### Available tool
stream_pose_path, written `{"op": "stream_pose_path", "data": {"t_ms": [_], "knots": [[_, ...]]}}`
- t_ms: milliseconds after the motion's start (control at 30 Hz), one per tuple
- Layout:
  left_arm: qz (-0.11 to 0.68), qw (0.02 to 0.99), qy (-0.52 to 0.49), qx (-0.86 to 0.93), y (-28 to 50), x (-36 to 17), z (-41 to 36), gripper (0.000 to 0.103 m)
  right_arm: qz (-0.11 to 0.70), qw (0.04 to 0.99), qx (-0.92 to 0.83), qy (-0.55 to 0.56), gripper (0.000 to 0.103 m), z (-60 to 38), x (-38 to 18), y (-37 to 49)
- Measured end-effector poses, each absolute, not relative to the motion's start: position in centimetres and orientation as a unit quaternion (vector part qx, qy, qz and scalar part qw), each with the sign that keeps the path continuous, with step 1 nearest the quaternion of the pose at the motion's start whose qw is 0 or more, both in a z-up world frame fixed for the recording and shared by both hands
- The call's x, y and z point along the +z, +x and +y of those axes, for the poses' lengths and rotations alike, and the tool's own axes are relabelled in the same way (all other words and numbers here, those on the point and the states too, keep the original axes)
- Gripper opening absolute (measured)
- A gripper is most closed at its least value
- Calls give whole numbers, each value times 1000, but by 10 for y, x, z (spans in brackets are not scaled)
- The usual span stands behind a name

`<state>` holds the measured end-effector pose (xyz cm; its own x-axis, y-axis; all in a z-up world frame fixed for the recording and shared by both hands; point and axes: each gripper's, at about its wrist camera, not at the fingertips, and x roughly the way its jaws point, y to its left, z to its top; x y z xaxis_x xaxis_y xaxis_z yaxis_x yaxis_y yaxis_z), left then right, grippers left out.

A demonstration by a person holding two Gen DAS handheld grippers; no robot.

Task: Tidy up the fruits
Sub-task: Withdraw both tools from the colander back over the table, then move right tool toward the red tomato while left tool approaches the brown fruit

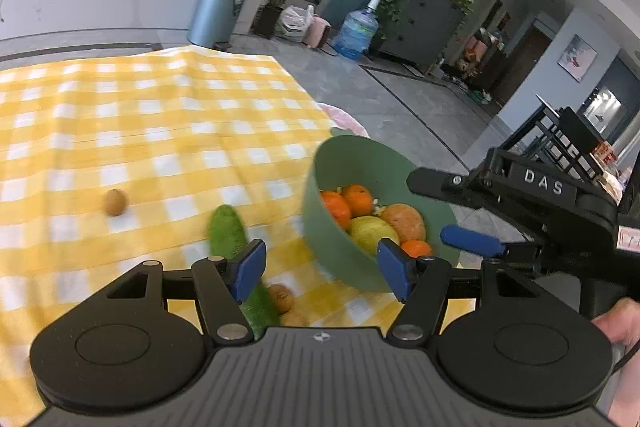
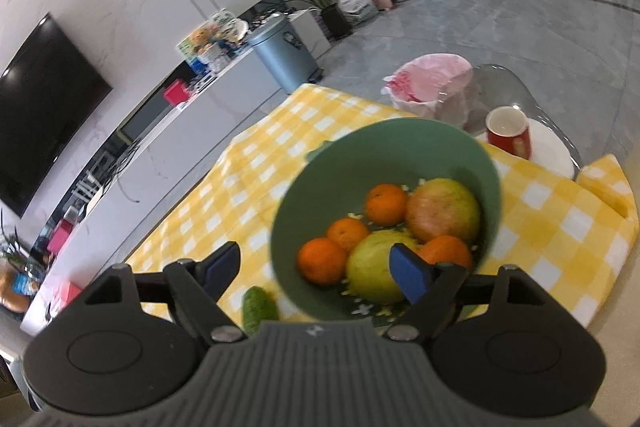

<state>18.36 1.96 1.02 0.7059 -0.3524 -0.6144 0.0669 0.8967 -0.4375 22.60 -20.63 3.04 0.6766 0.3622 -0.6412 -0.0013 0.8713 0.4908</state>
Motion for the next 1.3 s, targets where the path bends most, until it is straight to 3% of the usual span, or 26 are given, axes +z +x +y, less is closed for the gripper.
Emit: {"op": "stream_pose_path", "data": {"t_ms": [367,467,633,767,867,1000,1300], "knots": [[363,904,-222,-44,134,19,69,75,399,883,175,172,78,-131,43,205],[353,906,-232,-17,118,23,83,75,380,885,190,192,78,-115,35,193],[340,906,-249,38,94,21,108,75,413,870,211,165,77,-75,9,176],[344,898,-268,56,77,8,130,75,436,862,229,120,69,-50,-3,164],[348,890,-285,76,64,-7,148,75,435,863,243,88,53,-39,-5,157],[363,877,-305,82,58,-22,169,75,447,853,259,75,41,-32,-9,154],[382,854,-346,76,59,-55,188,75,473,845,246,40,33,-14,-24,154]]}}
